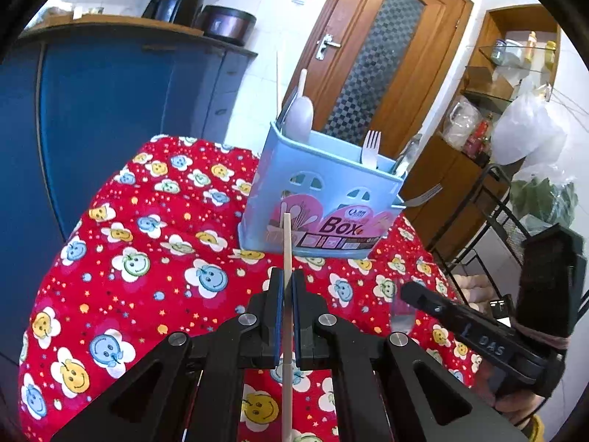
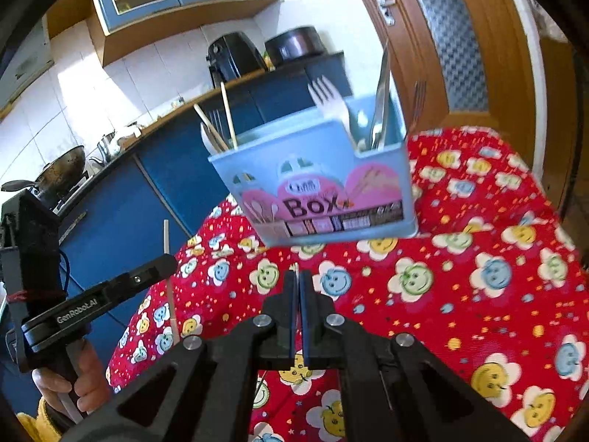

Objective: Organize utensils
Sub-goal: 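Lift the fork and chopstick and carry them over the blue caddy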

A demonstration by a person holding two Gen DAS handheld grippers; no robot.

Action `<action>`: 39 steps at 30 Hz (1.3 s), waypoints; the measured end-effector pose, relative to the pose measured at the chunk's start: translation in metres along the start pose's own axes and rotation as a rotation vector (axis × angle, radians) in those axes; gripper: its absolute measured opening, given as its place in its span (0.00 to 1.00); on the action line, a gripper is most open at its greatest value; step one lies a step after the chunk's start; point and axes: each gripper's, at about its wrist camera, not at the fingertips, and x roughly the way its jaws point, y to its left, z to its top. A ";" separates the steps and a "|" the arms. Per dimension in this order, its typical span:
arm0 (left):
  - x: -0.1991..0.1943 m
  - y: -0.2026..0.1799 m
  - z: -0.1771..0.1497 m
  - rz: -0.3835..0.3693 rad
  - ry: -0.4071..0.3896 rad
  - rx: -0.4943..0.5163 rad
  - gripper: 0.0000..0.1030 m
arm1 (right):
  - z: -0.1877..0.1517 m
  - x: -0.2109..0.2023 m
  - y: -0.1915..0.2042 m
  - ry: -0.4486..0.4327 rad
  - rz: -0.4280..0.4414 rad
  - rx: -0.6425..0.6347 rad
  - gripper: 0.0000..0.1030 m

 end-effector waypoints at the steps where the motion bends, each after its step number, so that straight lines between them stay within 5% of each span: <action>1: -0.002 -0.001 0.000 -0.001 -0.004 0.002 0.04 | 0.001 -0.005 0.001 -0.013 -0.003 -0.001 0.03; 22: -0.023 -0.030 0.031 -0.028 -0.107 0.075 0.04 | 0.033 -0.060 0.002 -0.191 -0.093 -0.021 0.03; 39: -0.022 -0.054 0.086 -0.020 -0.210 0.129 0.04 | 0.081 -0.077 0.011 -0.279 -0.134 -0.091 0.03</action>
